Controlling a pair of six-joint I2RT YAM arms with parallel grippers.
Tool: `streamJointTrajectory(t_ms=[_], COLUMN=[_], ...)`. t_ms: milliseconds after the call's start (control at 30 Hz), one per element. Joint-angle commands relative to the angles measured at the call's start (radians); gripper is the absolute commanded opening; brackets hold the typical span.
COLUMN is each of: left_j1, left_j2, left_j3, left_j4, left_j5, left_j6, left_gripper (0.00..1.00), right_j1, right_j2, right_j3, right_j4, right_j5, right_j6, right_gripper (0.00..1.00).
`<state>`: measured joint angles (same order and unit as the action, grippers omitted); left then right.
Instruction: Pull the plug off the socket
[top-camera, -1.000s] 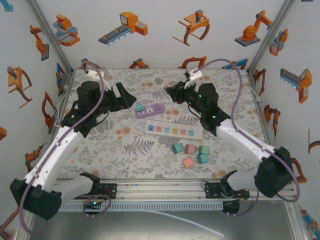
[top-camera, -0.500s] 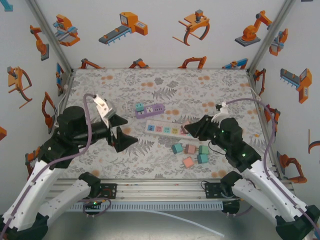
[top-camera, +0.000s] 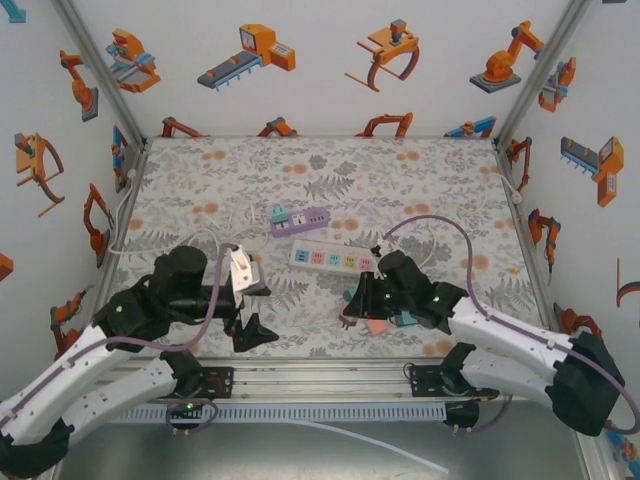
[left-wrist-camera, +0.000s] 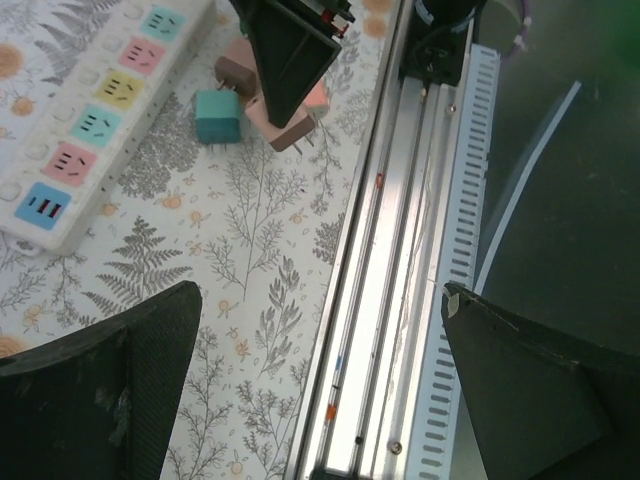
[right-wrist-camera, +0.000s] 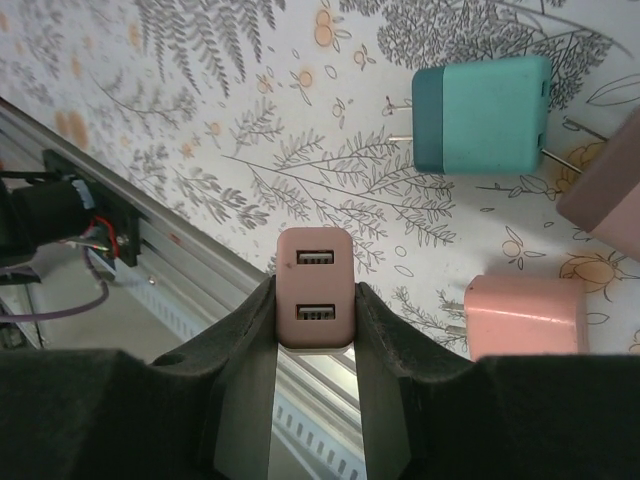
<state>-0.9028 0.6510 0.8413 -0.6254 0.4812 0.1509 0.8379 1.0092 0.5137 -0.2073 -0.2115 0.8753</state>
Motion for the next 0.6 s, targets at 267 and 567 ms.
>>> streamJointTrajectory(t_ms=[267,567], left_j1=[-0.128,-0.133], left_j2=[0.163,0.146], left_j3=[-0.031,-0.042], left_j4=[0.175,0.180], left_j5=[-0.097,-0.161], left_j6=[0.041,0.026], left_gripper=[0.97,0.97], right_j1=[0.079,0.095], right_j2=[0.166,0.202], right_j3=[-0.022,-0.029], right_j4=[0.141,0.104], right_j5=[0.075,0.132], right_j6=[0.001,0.001], right_gripper=[0.06,0.27])
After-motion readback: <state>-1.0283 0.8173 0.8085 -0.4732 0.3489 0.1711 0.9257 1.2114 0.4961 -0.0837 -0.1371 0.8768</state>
